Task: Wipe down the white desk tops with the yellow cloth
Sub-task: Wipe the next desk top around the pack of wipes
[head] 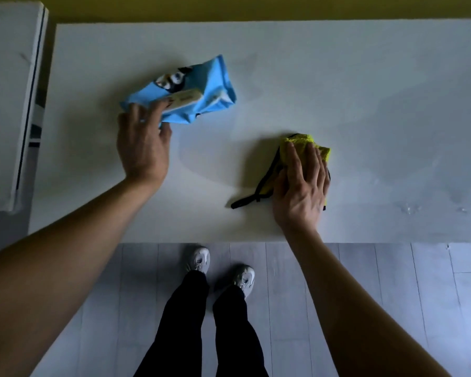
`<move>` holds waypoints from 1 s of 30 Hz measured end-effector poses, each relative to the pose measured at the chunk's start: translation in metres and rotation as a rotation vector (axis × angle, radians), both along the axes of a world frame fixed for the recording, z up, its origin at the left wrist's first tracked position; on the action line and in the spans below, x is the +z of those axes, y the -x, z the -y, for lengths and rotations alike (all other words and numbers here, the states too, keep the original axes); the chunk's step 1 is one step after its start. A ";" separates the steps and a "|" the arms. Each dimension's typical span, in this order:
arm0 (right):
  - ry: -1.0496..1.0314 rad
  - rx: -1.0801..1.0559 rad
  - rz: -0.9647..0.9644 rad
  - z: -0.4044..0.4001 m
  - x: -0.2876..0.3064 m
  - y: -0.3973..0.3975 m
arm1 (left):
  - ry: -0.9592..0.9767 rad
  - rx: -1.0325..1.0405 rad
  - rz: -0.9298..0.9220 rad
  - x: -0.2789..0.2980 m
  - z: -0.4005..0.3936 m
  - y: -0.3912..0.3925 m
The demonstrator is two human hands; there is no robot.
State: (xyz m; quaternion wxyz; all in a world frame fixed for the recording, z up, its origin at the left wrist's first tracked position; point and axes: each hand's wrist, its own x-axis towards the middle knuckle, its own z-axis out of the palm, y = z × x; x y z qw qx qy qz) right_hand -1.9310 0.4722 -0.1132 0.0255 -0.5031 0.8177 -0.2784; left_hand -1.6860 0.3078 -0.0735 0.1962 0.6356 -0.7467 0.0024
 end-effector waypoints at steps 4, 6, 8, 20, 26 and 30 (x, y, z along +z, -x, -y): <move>0.002 0.008 -0.005 0.000 0.000 -0.001 | -0.015 0.131 0.035 -0.003 -0.003 -0.036; 0.006 0.010 -0.003 0.001 0.001 -0.001 | -0.035 0.151 0.041 -0.006 -0.006 -0.043; -0.001 0.006 -0.010 0.001 0.001 0.001 | -0.051 0.159 0.057 -0.009 -0.013 -0.044; -0.001 0.134 0.040 -0.018 0.006 -0.068 | -0.098 -0.442 -0.014 -0.037 -0.094 0.026; -0.041 0.318 0.046 -0.051 0.003 -0.049 | -0.096 -0.469 0.015 -0.041 -0.091 0.025; -0.077 -0.168 0.031 -0.078 0.002 0.057 | -0.151 -0.438 0.075 -0.038 -0.087 0.022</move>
